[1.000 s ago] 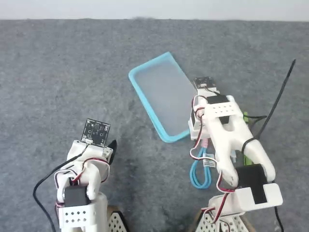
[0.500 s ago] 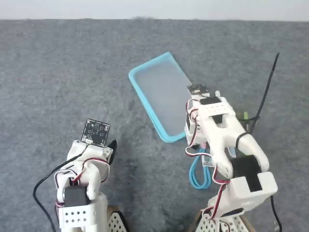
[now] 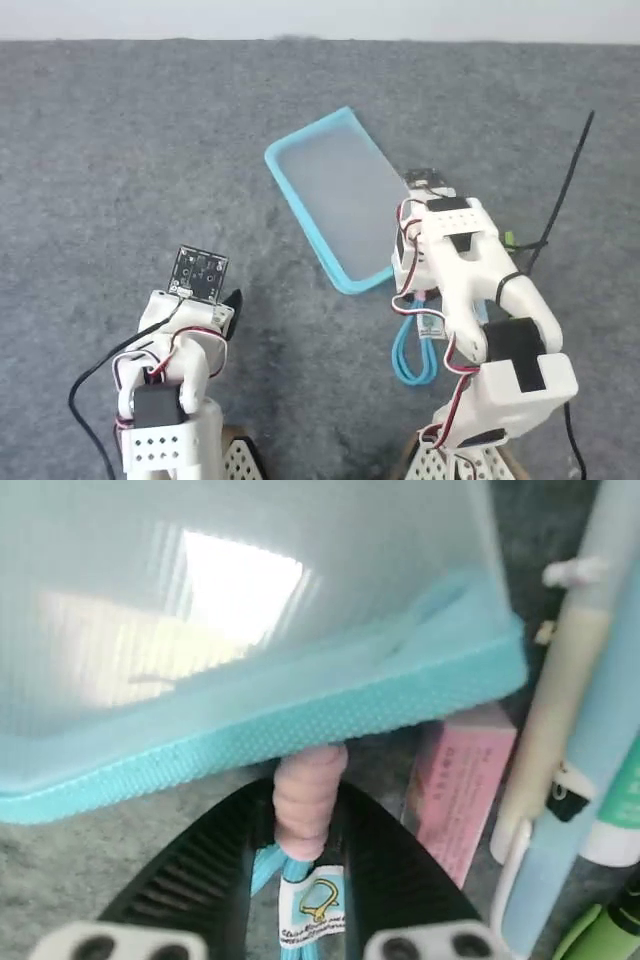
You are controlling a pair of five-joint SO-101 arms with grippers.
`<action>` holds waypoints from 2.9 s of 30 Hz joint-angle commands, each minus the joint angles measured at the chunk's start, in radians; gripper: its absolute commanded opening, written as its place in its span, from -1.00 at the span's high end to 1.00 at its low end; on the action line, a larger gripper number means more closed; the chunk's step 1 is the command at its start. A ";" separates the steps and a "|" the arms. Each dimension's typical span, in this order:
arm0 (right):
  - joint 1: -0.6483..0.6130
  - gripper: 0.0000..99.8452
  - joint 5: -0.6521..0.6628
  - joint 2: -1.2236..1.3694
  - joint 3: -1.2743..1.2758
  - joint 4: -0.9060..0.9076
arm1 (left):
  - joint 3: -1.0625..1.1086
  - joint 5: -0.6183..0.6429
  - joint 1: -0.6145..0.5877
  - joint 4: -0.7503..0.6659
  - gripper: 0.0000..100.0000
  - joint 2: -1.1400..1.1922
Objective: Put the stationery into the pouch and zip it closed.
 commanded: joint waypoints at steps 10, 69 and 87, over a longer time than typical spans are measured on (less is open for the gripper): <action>0.002 0.64 0.043 -0.005 -0.094 0.019 | -0.005 -0.008 -0.002 0.005 0.52 -0.018; -0.297 0.99 0.252 -0.895 -0.172 0.225 | -0.437 0.219 0.262 -0.540 0.42 1.014; -0.582 0.99 0.325 -0.728 0.044 0.108 | -0.449 0.285 0.295 -0.485 0.42 1.026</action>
